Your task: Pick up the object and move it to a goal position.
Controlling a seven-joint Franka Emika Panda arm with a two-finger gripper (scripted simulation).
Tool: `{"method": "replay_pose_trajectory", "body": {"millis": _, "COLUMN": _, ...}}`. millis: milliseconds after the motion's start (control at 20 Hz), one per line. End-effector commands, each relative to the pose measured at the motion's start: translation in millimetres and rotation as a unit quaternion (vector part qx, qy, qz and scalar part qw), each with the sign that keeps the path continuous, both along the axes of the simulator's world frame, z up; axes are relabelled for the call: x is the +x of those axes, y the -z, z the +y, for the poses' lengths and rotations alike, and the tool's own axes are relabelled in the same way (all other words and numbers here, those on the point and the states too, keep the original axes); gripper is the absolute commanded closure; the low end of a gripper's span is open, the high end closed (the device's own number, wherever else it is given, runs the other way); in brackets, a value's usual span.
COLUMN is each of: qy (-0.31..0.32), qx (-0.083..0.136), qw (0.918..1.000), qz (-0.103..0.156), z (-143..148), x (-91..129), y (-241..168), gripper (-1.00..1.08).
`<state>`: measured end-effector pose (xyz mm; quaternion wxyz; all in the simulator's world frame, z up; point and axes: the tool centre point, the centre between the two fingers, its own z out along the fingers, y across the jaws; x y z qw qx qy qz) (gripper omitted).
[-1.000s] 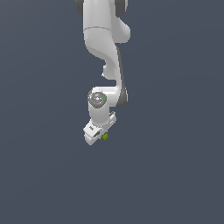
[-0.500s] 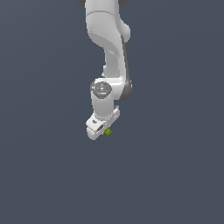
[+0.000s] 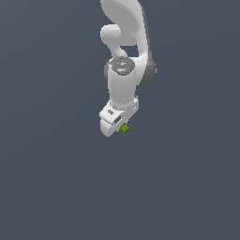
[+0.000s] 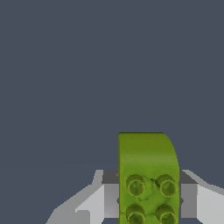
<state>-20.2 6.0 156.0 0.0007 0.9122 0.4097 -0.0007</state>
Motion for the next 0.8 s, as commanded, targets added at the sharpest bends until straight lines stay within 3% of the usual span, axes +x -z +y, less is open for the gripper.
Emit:
{"method": "replay_pose_trajectory", "body": {"millis": 0, "qy": 0.000, "qx": 0.000, "qw": 1.0000, "qz": 0.000, "z": 12.5, "x": -3.8, "y": -29.0, "gripper": 1.08}}
{"method": "replay_pose_trajectory", "body": {"millis": 400, "qy": 0.000, "qx": 0.001, "qw": 1.0000, "qz": 0.000, "z": 45.9, "x": -11.6, "y": -108.2, "gripper": 1.08}}
{"method": "replay_pose_trajectory", "body": {"millis": 750, "qy": 0.000, "qx": 0.001, "qw": 1.0000, "qz": 0.000, "z": 64.2, "x": -14.1, "y": -152.7, "gripper": 1.08}}
